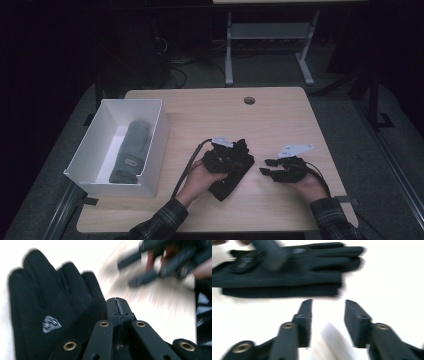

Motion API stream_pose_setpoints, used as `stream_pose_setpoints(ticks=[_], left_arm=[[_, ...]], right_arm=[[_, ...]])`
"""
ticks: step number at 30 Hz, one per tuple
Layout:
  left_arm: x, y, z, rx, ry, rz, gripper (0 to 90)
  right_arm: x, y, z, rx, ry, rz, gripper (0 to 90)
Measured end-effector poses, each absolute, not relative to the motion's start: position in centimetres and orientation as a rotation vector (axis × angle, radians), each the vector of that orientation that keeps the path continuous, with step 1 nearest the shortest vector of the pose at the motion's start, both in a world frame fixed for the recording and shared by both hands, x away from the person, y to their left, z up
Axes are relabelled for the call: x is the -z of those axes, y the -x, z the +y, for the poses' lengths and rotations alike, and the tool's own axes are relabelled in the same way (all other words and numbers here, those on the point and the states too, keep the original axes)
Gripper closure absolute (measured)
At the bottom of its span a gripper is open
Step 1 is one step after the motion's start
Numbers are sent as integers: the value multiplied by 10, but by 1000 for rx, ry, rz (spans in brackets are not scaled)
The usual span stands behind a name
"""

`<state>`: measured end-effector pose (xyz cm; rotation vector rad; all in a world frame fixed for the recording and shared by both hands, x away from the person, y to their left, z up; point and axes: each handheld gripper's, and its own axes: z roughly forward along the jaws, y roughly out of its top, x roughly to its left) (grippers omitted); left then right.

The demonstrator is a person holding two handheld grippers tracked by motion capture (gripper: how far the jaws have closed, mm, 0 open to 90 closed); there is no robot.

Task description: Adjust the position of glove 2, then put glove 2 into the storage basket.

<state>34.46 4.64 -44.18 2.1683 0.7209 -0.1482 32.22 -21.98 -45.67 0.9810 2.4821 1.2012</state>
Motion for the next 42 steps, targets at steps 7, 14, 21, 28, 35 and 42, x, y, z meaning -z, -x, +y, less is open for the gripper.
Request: stream_pose_setpoints(ticks=[7, 14, 21, 28, 35, 42], left_arm=[[453, -333, 49, 117, -2278, 704, 896], [450, -326, 79, 55, -2334, 705, 896], [438, -328, 104, 5, -2310, 698, 837], [421, -341, 98, -226, -2326, 566, 485], [435, -360, 96, -207, -2363, 537, 267], [449, -366, 94, -188, -2392, 558, 194]], right_arm=[[467, -331, -231, -1122, -1062, 2454, 356], [475, -334, -229, -1066, -1080, 2448, 270], [478, -335, -226, -1042, -1074, 2448, 213], [480, -336, -226, -1053, -1072, 2439, 181], [481, -336, -227, -1071, -1056, 2432, 181], [482, -335, -227, -1078, -1056, 2430, 190]])
